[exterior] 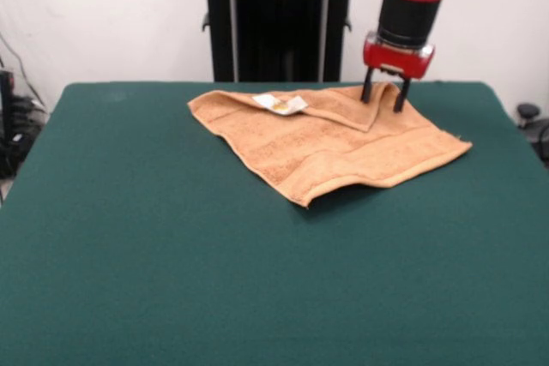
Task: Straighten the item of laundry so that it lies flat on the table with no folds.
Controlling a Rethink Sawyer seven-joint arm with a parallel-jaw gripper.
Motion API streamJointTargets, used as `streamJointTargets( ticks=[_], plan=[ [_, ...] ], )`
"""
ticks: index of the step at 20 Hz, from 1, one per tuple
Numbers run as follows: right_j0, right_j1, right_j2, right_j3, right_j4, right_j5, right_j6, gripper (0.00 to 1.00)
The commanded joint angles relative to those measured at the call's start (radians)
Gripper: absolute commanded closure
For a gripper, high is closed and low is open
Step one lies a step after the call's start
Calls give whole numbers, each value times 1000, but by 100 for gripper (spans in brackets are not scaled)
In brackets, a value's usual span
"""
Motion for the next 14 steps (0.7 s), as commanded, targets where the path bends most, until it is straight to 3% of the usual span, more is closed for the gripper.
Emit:
streamJointTargets(
  ticks=[1,14],
  plan=[
    [8,61,-4,-132,59,-22,191,0],
    [-38,77,-20,-184,36,19,150,0]
  ],
)
